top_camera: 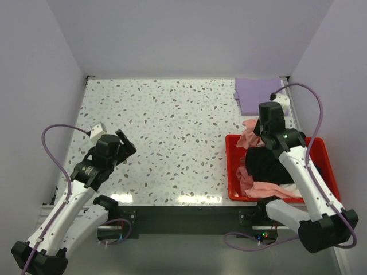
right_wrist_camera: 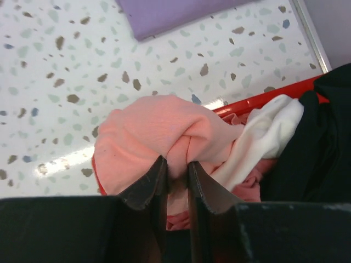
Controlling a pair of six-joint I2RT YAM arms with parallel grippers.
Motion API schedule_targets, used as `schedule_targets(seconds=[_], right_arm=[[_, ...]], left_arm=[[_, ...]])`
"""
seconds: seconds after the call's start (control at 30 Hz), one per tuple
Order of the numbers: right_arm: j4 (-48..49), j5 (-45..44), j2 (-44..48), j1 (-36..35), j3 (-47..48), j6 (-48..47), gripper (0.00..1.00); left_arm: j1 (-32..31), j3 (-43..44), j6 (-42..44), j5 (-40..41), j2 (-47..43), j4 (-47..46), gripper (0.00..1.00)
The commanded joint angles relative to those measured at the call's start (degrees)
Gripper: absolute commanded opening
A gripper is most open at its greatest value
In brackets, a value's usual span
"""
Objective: Fold and stack the t-shirts
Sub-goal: Grab the tshirt from the pile
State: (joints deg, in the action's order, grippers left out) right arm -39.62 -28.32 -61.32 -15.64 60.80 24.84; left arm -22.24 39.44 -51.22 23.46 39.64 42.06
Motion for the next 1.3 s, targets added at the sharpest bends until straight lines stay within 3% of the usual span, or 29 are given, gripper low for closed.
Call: schedule_targets(seconds=[0.0,0.3,0.63,0.87,1.0,1.03,1.13,1.27], right_arm=[[2.9,4.3,4.4,-0.1,9.5,-1.6,0.06],[4.2,15.7,6.4,-0.1,26.7,-5.0,0.06],[5.8,20.8,3.7,-0.1,41.3,-8.6,0.07],[16.1,37.7,-2.6,0.0,47.4,-8.0,0.09],[17.6,48.8,-10.5,0.0,57.8,-2.5,0.09],[18.7,55.2,-12.0,-0.1,59.2,-0.9,0.09],[29.5,64.1,-20.6,-0.2,65.4,9.7,0.08],[43.3,67.5,-26.6,-1.9,68.3,20.1,0.07]], left_arm=[[0.3,0.6,2.8,-2.6,0.0,-3.3,1.0],[0.3,1.3,2.6,-3.4,-1.5,-3.9,1.0],[0.3,2.5,2.7,-3.1,0.4,-4.0,1.0],[0.3,2.6,2.6,-3.5,1.7,-5.9,1.0],[0.3,3.5,2.5,-2.3,2.5,-4.7,1.0],[0.3,3.9,2.5,-2.3,2.5,-4.3,1.0],[0.3,3.9,2.4,-0.3,2.0,-3.0,1.0],[0.3,5.4,2.6,-1.8,1.8,-2.4,1.0]])
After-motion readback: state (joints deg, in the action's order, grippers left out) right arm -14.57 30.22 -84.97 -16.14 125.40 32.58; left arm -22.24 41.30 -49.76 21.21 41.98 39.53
